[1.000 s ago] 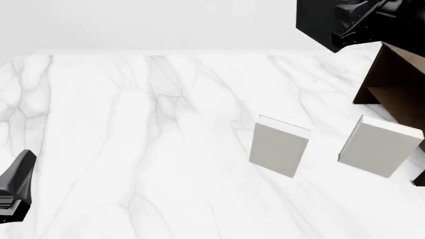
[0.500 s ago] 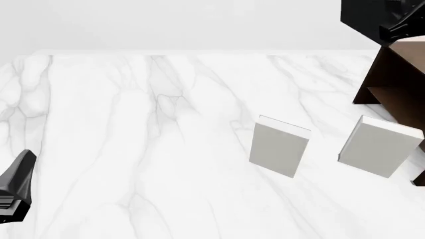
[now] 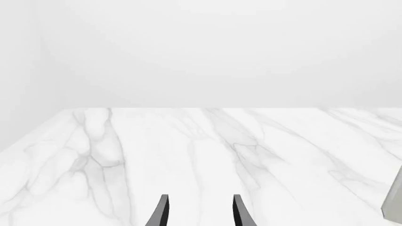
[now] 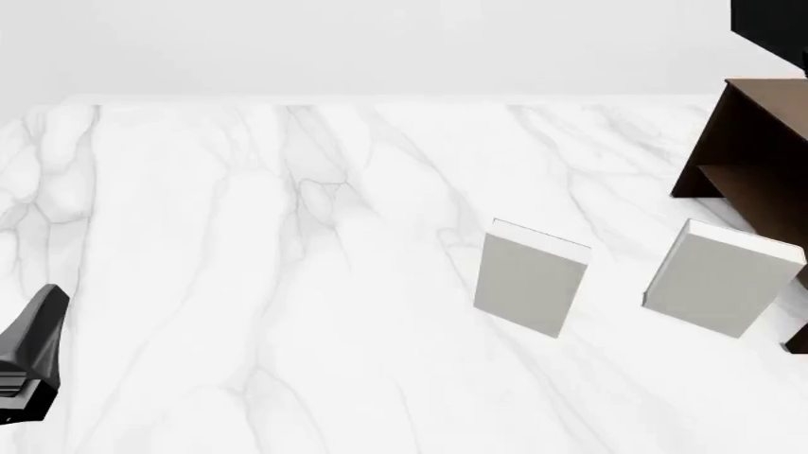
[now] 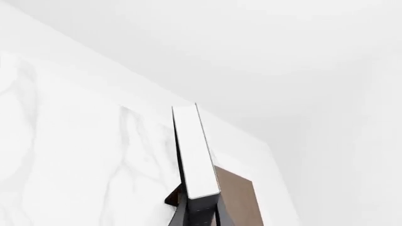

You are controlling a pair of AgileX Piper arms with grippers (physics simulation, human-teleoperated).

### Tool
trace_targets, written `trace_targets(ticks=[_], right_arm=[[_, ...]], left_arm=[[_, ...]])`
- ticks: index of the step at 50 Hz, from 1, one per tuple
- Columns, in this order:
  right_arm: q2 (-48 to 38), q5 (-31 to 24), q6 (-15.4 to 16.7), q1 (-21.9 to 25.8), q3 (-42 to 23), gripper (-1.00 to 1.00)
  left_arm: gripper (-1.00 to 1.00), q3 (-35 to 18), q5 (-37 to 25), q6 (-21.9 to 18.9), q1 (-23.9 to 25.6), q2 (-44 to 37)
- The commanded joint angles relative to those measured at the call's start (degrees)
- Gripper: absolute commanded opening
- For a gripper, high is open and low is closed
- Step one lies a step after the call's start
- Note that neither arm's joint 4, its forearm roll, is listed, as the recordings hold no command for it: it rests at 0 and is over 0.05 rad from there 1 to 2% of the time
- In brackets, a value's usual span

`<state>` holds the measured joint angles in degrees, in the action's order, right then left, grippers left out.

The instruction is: Pick up the book on the left and place it on top of the shelf.

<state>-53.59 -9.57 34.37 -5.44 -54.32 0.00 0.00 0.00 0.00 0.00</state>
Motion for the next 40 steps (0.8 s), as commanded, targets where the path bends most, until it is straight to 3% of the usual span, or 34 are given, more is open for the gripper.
trace_targets(ticks=[1,16,40], right_arm=[[2.1,0.3,1.5,-3.2,0.3,-1.0],[5.1,1.2,5.2,-7.7,2.8,-1.0],[6.4,2.1,7.7,-13.8,4.7,-1.0]], left_arm=[[1.0,0.0,0.0,0.0,0.0,0.0],[1.0,0.0,0.0,0.0,0.0,0.0],[1.0,0.0,0.0,0.0,0.0,0.0]])
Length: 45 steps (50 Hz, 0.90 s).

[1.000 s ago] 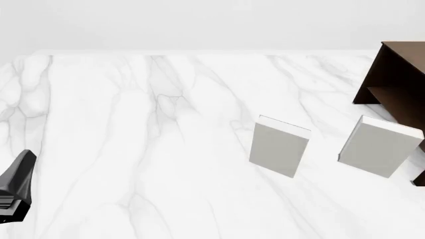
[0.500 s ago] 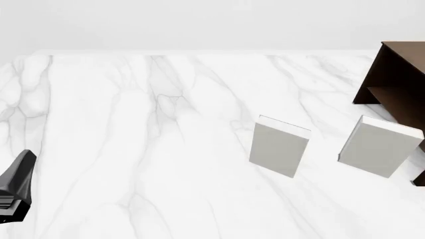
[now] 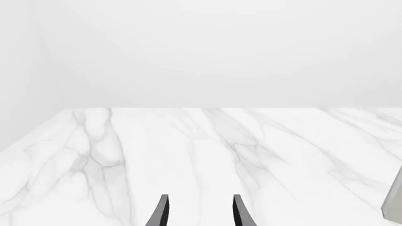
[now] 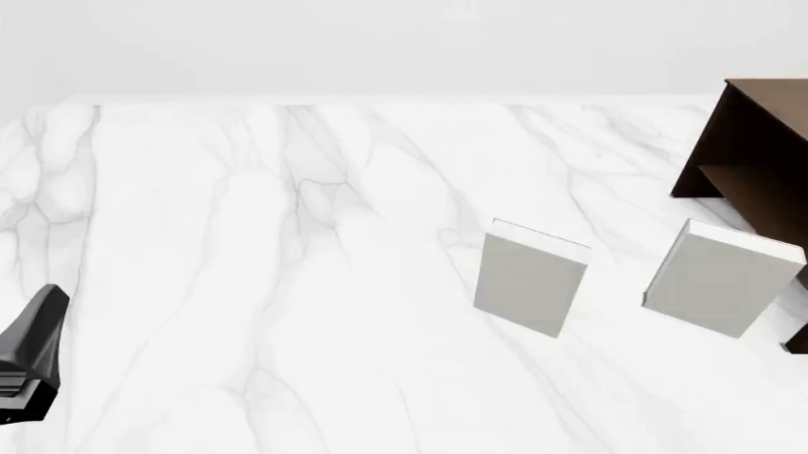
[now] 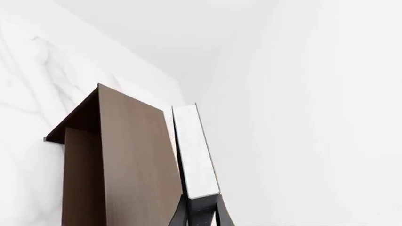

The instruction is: Pick up the book on the left and place it on top of the shelf.

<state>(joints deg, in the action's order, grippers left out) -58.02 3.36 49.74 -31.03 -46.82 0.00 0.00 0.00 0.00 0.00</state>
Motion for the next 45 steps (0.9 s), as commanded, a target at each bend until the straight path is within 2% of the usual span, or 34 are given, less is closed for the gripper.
trace_targets(ticks=[1,45], right_arm=[[-3.4,3.3,-0.1,-0.9,-1.6,-1.0],[-16.4,9.2,3.2,-1.0,-7.2,-1.0]], left_arm=[[1.0,0.0,0.0,0.0,0.0,0.0],[1.0,0.0,0.0,0.0,0.0,0.0]])
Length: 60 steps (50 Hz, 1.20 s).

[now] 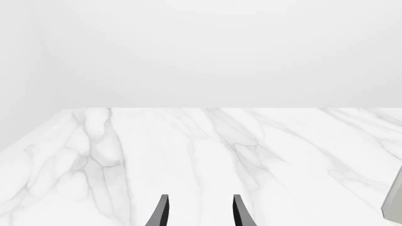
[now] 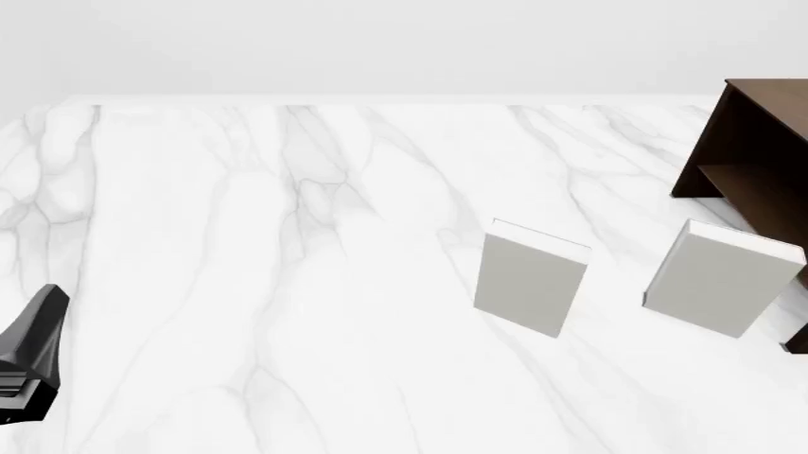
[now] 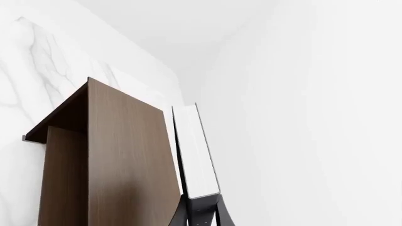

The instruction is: Pick up the book on the left and place it on top of the shelf.

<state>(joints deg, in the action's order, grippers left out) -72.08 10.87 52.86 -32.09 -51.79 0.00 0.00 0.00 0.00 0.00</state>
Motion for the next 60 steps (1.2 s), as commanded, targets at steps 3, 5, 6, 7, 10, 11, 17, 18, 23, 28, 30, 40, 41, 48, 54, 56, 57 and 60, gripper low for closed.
trace_targets(ticks=[3,5,6,7,10,11,17,18,23,28,30,40,41,48,54,56,57,60], right_arm=[[-3.4,2.2,0.2,0.1,-2.5,-1.0],[-3.8,2.6,0.4,-0.1,-2.6,-1.0],[-4.2,2.8,0.4,-0.2,-2.7,-1.0],[-4.4,2.9,0.4,-0.3,-2.8,-1.0],[-5.1,3.1,0.4,-0.4,-3.5,-1.0],[-5.2,3.2,0.4,-0.4,-3.5,-1.0],[-6.1,3.9,0.6,-0.5,-3.4,-1.0],[-6.2,4.0,0.7,-0.5,-3.4,-1.0],[-7.3,4.8,0.7,-0.6,-3.1,-1.0],[-8.5,5.5,0.5,-0.7,-3.6,-1.0],[-9.2,6.0,0.6,-0.7,-3.6,-1.0],[-12.4,7.5,0.5,-0.8,-4.4,-1.0],[-12.4,7.5,0.5,-0.8,-4.4,-1.0],[-13.5,8.3,0.7,-1.4,-4.0,-1.0],[-14.8,8.8,0.7,-1.2,-4.2,-1.0],[-15.1,9.1,0.7,-1.2,-4.0,-1.0],[-15.3,9.2,0.7,-1.2,-4.0,-1.0],[-15.4,8.9,0.1,-1.3,-3.5,-1.0]], left_arm=[[1.0,0.0,0.0,0.0,0.0,0.0],[1.0,0.0,0.0,0.0,0.0,0.0],[1.0,0.0,0.0,0.0,0.0,0.0],[1.0,0.0,0.0,0.0,0.0,0.0],[1.0,0.0,0.0,0.0,0.0,0.0],[1.0,0.0,0.0,0.0,0.0,0.0],[1.0,0.0,0.0,0.0,0.0,0.0],[1.0,0.0,0.0,0.0,0.0,0.0],[1.0,0.0,0.0,0.0,0.0,0.0],[1.0,0.0,0.0,0.0,0.0,0.0],[1.0,0.0,0.0,0.0,0.0,0.0],[1.0,0.0,0.0,0.0,0.0,0.0],[1.0,0.0,0.0,0.0,0.0,0.0],[1.0,0.0,0.0,0.0,0.0,0.0],[1.0,0.0,0.0,0.0,0.0,0.0],[1.0,0.0,0.0,0.0,0.0,0.0],[1.0,0.0,0.0,0.0,0.0,0.0],[1.0,0.0,0.0,0.0,0.0,0.0]])
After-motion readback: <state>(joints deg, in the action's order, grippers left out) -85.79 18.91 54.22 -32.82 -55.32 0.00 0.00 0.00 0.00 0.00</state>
